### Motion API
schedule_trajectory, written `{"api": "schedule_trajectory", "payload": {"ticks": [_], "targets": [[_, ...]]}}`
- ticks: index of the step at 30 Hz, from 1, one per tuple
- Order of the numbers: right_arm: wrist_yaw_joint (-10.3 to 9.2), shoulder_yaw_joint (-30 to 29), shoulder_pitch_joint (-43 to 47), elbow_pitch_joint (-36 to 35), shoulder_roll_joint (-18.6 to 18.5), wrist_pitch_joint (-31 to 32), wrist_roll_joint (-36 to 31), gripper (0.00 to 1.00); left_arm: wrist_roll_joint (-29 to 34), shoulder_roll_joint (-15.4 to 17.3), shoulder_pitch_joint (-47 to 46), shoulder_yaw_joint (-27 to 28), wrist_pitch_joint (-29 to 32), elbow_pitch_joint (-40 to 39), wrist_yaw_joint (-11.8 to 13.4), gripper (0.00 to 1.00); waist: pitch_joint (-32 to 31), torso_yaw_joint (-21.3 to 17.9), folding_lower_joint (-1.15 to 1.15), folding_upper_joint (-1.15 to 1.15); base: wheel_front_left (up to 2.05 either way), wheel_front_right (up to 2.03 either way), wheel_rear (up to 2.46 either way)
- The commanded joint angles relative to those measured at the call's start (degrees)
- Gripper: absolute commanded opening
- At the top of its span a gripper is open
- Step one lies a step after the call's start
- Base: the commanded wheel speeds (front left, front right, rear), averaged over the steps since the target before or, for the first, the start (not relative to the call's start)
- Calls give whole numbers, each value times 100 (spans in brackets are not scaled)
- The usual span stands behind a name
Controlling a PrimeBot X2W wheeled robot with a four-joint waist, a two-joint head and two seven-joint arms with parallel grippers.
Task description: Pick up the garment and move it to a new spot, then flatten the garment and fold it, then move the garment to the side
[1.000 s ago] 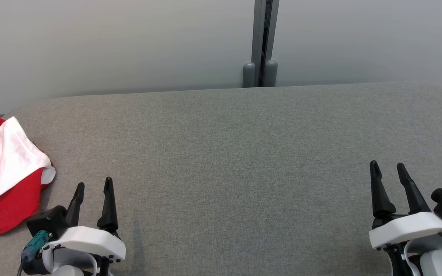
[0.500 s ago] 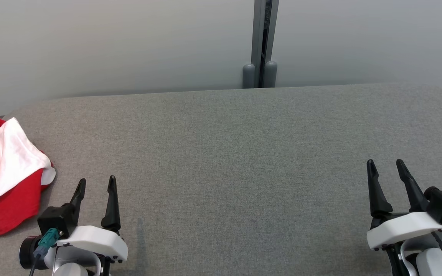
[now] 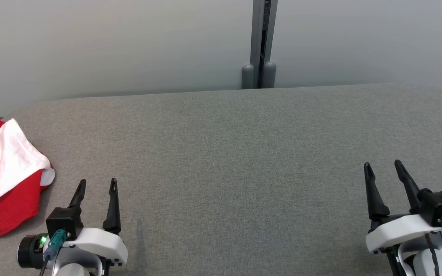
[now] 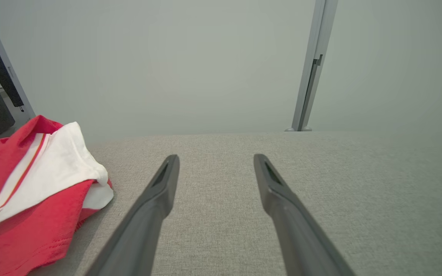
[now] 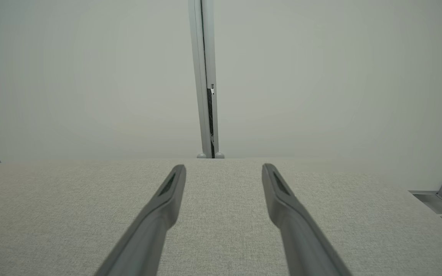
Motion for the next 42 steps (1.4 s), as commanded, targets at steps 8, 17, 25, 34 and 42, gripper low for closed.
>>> {"api": "schedule_trajectory", "payload": {"ticks": [8,17,25,34,42], "targets": [[12,-19,-61,21,-5,-147,-327,100,375,39,-111,72,-120,67,77,100,-10,14,0,0,0,0,0],[12,-50,-76,80,6,-155,-326,100,385,30,-135,96,-124,109,63,100,47,97,0,0,0,0,0],[12,-45,-36,45,7,-154,-327,100,324,27,-239,109,-120,109,99,100,180,734,0,0,0,0,0],[12,77,-72,91,10,-154,-335,100,275,19,-207,202,-119,142,157,100,278,1681,0,0,0,0,0],[11,189,-178,107,-29,-153,-355,100,253,18,-219,229,-119,110,211,100,378,2567,0,0,0,0,0]]}}
